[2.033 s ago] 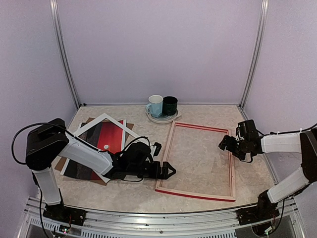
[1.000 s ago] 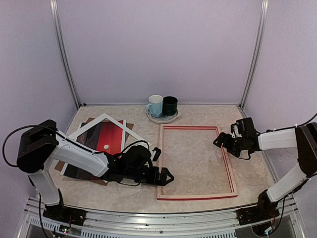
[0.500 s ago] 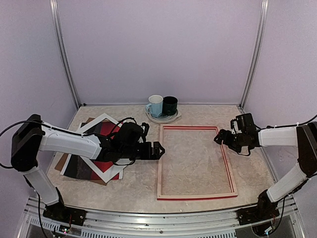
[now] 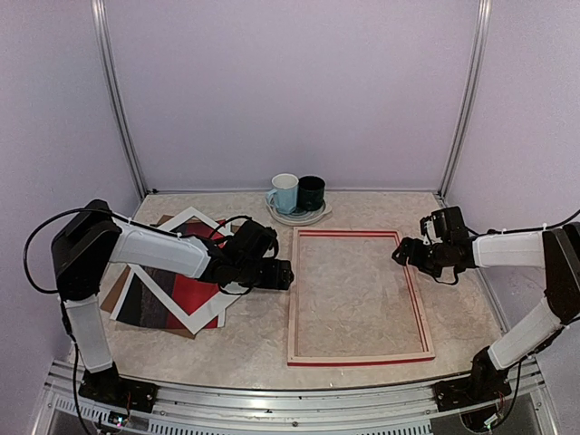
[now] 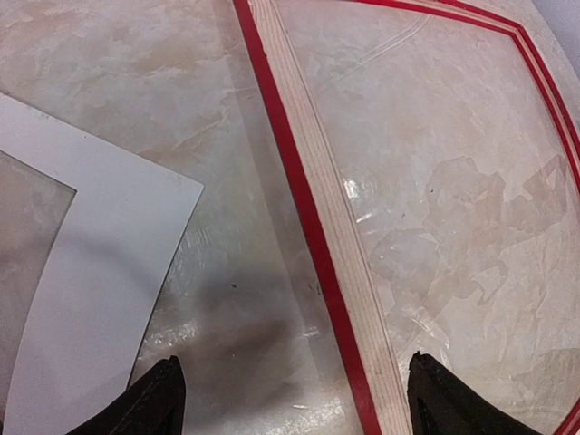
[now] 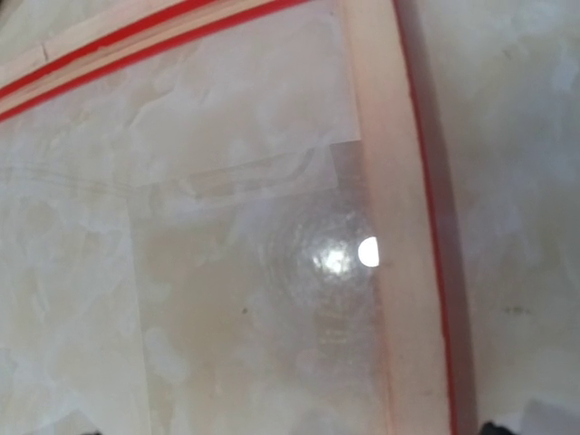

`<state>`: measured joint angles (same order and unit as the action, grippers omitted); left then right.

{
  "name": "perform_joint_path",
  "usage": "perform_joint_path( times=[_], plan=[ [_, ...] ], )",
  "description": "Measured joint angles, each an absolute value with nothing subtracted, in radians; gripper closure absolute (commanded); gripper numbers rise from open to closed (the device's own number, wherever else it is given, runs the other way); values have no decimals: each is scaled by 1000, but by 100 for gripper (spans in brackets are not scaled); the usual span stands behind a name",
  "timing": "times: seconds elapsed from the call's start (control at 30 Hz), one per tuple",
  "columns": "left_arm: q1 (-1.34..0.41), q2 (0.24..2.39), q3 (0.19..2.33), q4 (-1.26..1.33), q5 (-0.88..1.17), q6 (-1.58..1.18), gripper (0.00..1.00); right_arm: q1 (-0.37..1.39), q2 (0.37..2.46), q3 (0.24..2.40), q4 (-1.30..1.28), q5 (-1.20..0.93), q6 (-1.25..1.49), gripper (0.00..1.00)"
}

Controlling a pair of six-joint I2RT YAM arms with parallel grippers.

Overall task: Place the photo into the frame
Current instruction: Adjust the frame body at the center of the board, then press the glass panel into the frame body.

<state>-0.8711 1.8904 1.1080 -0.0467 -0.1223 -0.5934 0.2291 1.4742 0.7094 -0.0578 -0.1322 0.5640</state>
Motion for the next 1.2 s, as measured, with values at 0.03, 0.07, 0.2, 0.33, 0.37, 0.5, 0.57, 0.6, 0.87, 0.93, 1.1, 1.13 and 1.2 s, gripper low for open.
perform_joint_path(
  times=[0.03, 0.07, 0.2, 0.33, 0.37, 0.5, 0.57, 0.6, 0.87, 0.93, 1.1, 1.13, 1.2],
  plan=[
    [-870, 1897, 1114, -51, -124, -591, 17, 229, 1474, 709, -58, -133, 562, 11],
    [-869, 1903, 1122, -56, -127, -589, 16, 229, 1475, 708, -57, -134, 561, 11],
    [-869, 1926, 1146, -64, -136, -579, 17, 229, 1476, 699, -56, -138, 553, 12],
    [-869, 1945, 1153, -76, -136, -574, 16, 229, 1478, 692, -54, -145, 547, 12],
    [-870, 1950, 1153, -80, -136, -574, 17, 229, 1478, 691, -54, -147, 547, 12],
    [-871, 1966, 1154, -90, -139, -572, 16, 229, 1481, 690, -51, -159, 546, 13],
    [-871, 1967, 1155, -90, -140, -571, 16, 229, 1481, 690, -49, -162, 546, 13],
    [-871, 1967, 1155, -90, -139, -571, 16, 229, 1481, 689, -47, -164, 545, 13],
    [-884, 1981, 1173, -91, -140, -570, 16, 229, 1481, 687, -38, -173, 543, 14],
    [-888, 1986, 1180, -93, -141, -570, 16, 229, 1481, 684, -32, -177, 543, 14],
    [-892, 1992, 1188, -94, -143, -571, 16, 229, 1481, 674, -29, -182, 543, 14],
    [-892, 1992, 1188, -94, -144, -571, 16, 229, 1481, 673, -28, -183, 543, 14],
    [-892, 1993, 1190, -94, -144, -571, 16, 229, 1481, 673, -26, -184, 543, 14]
  ],
)
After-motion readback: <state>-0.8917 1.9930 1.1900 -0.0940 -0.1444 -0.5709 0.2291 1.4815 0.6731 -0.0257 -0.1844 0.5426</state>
